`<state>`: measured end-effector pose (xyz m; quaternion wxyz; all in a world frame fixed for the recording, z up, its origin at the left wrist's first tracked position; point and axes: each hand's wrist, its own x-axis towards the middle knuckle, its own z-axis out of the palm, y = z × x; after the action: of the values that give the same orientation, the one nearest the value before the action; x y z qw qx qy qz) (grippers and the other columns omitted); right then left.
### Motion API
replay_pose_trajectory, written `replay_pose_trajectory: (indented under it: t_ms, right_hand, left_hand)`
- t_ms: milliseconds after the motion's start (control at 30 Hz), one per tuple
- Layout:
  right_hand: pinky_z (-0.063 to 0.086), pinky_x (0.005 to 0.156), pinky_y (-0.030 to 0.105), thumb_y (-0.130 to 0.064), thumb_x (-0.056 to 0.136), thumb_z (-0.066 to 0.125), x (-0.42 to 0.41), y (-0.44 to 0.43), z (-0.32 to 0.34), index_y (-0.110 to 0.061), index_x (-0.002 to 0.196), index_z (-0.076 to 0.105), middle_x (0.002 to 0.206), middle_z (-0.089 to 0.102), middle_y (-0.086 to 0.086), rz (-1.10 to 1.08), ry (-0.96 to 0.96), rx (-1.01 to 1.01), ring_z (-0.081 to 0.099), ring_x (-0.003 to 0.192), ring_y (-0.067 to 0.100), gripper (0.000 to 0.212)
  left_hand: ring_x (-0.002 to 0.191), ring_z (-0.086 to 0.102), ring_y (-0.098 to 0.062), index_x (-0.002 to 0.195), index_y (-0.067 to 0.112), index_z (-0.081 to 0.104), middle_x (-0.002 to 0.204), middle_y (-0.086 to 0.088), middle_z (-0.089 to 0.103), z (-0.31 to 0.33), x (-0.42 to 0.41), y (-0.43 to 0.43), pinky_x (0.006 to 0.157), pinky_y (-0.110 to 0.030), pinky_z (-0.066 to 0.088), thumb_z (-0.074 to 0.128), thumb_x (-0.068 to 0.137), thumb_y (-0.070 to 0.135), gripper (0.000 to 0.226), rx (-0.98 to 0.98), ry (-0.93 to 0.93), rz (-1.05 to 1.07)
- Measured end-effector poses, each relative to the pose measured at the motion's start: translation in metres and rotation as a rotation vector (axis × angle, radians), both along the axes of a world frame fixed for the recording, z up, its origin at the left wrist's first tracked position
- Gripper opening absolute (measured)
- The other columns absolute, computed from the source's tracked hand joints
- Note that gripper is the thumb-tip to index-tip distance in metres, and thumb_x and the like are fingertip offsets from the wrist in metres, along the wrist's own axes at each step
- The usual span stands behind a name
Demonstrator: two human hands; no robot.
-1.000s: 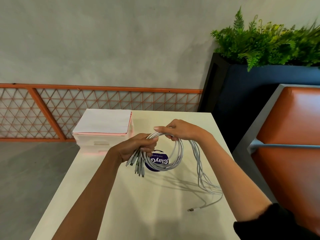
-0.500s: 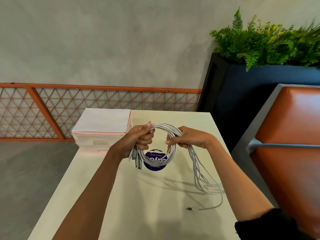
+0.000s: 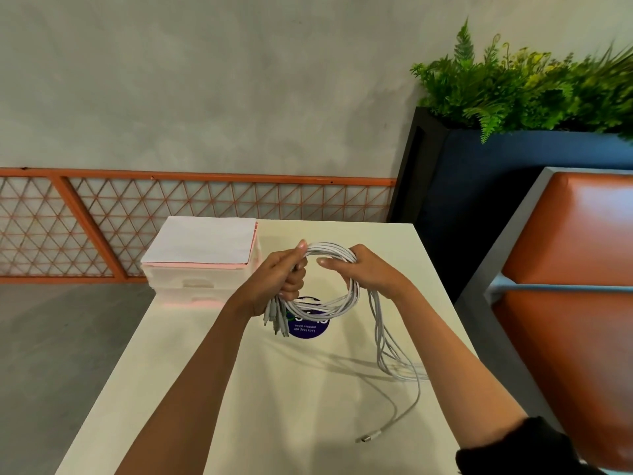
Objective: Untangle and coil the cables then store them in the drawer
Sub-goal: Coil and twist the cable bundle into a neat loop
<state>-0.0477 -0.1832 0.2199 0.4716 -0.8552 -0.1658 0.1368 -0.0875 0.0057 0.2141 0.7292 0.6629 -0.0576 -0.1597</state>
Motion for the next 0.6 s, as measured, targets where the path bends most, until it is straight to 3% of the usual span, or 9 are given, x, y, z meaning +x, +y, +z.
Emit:
replay_pose_trajectory:
  t_ms: [100, 200, 300, 400, 500, 600]
  right_hand:
    - [0.037, 0.049, 0.018, -0.037, 0.078, 0.075, 0.000, -0.013, 0.009, -0.005, 0.092, 0.056, 0.074, 0.060, 0.003, 0.068, 0.011, 0.055, 0.045, 0.050, 0.006, 0.040]
    - [0.041, 0.049, 0.022, -0.020, 0.079, 0.076, 0.004, -0.028, 0.005, -0.010, 0.093, 0.053, 0.083, 0.056, 0.002, 0.056, -0.054, 0.230, 0.049, 0.052, 0.009, 0.029]
    - [0.051, 0.057, 0.030, -0.031, 0.087, 0.066, 0.004, -0.023, -0.014, -0.013, 0.097, 0.059, 0.084, 0.060, 0.000, -0.100, -0.455, 0.063, 0.061, 0.059, 0.011, 0.022]
    - [0.052, 0.064, 0.040, -0.046, 0.096, 0.041, 0.000, -0.016, -0.036, -0.017, 0.107, 0.060, 0.098, 0.059, -0.004, -0.233, -0.730, -0.110, 0.059, 0.078, 0.015, 0.037]
    - [0.050, 0.070, 0.040, -0.042, 0.099, 0.040, 0.006, -0.021, -0.034, -0.016, 0.105, 0.060, 0.097, 0.061, -0.008, -0.156, -0.670, -0.123, 0.058, 0.083, 0.012, 0.034]
    - [0.042, 0.065, 0.023, -0.035, 0.101, 0.039, 0.008, -0.028, -0.015, -0.014, 0.091, 0.063, 0.075, 0.056, -0.005, 0.048, -0.487, -0.124, 0.049, 0.066, 0.004, 0.033]
  left_hand:
    - [0.043, 0.016, -0.007, 0.070, 0.016, 0.037, 0.053, 0.006, 0.020, 0.001, 0.000, 0.007, 0.040, -0.017, 0.017, 0.038, 0.098, 0.045, 0.040, 0.065, -0.022, 0.019]
    - [0.042, 0.018, -0.007, 0.068, 0.015, 0.039, 0.052, 0.006, 0.022, 0.001, 0.000, 0.015, 0.039, -0.016, 0.019, 0.038, 0.097, 0.045, 0.042, 0.106, -0.012, 0.014]
    - [0.042, 0.017, -0.007, 0.069, 0.015, 0.041, 0.052, 0.005, 0.021, 0.004, 0.000, 0.018, 0.039, -0.016, 0.020, 0.039, 0.095, 0.047, 0.042, 0.112, 0.022, -0.023]
    - [0.043, 0.016, -0.008, 0.069, 0.016, 0.041, 0.054, 0.003, 0.019, 0.010, -0.001, 0.016, 0.039, -0.017, 0.017, 0.041, 0.092, 0.051, 0.042, 0.165, 0.024, -0.097]
    - [0.044, 0.017, -0.009, 0.067, 0.017, 0.039, 0.054, 0.002, 0.021, 0.015, -0.003, 0.016, 0.041, -0.018, 0.018, 0.042, 0.091, 0.053, 0.043, 0.282, -0.036, -0.137]
    - [0.044, 0.020, -0.008, 0.068, 0.017, 0.039, 0.053, 0.003, 0.026, 0.022, -0.007, 0.016, 0.042, -0.018, 0.020, 0.046, 0.082, 0.060, 0.046, 0.375, -0.099, -0.125]
